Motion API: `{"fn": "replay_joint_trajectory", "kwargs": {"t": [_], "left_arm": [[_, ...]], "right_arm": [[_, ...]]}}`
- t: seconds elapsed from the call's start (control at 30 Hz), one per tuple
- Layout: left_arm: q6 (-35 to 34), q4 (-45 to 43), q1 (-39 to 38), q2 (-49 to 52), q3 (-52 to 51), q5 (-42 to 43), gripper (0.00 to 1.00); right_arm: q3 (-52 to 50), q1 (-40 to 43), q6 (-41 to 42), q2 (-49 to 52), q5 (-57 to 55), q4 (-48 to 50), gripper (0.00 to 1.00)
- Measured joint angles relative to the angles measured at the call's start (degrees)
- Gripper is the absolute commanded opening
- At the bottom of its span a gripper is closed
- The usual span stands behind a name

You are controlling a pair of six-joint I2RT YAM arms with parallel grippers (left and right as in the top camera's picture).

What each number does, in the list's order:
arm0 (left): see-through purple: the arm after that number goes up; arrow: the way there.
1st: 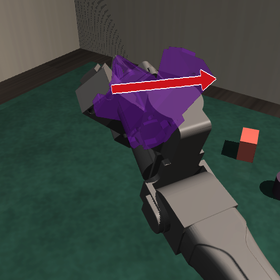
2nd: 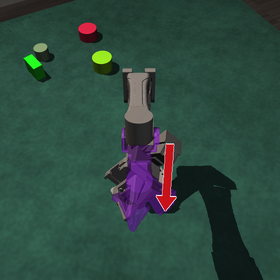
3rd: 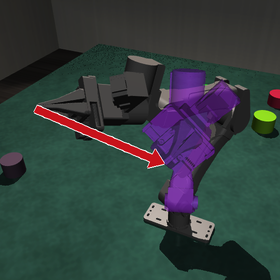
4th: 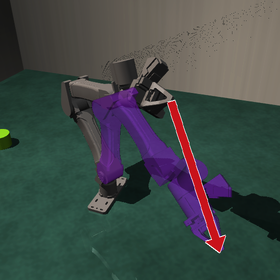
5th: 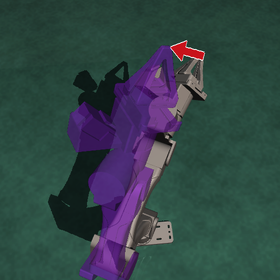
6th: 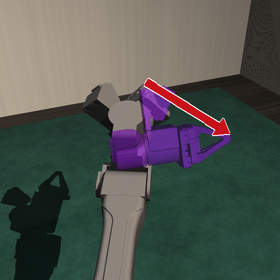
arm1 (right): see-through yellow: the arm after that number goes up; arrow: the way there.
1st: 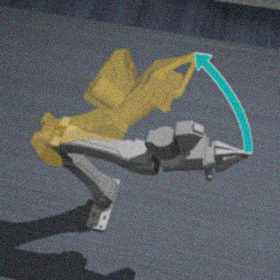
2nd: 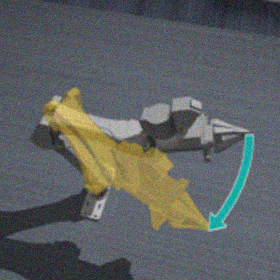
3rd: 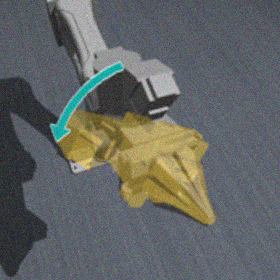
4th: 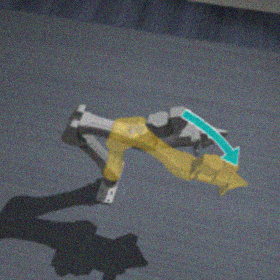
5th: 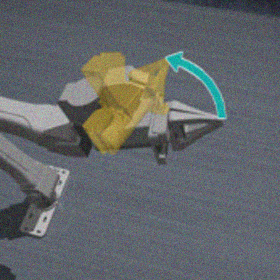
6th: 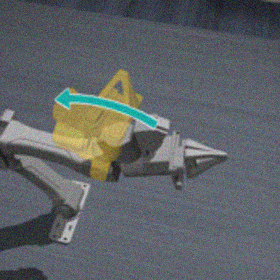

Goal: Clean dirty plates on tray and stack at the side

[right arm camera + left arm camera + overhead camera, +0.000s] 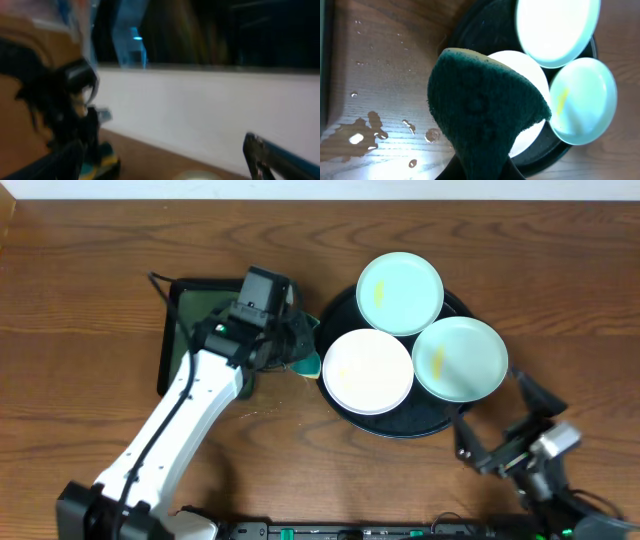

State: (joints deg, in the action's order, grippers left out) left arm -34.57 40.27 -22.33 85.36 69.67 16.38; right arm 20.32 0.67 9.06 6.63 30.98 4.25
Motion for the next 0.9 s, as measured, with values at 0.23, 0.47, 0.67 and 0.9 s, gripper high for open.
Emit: {"fn": "replay_joint_trajectory", "kwargs": {"t": [0.23, 0.47, 0.67, 0.9], "left_arm": [[-1.75, -3.23, -2.14, 3.52, 0.0, -0.17, 0.07], [-2.99, -11.5, -7.19, 4.26, 0.0, -0.22, 0.07], [-5.16, -13.75, -10.51, 9.53, 0.0, -0.57, 0.07], [-6.43, -13.7, -10.69, 15.82, 0.0, -1.7, 0.07]], "right_arm": [[41.79, 3.3, -12.48, 29.11, -4.07, -46.71, 0.99], [60.92, 3.3, -15.15, 51.71, 7.34, -59.12, 0.93], [61.61, 2.75, -9.92, 61.22, 5.9, -62.29, 0.59], [61.66, -4.17, -6.19, 73.16, -5.22, -64.67, 0.54]]}}
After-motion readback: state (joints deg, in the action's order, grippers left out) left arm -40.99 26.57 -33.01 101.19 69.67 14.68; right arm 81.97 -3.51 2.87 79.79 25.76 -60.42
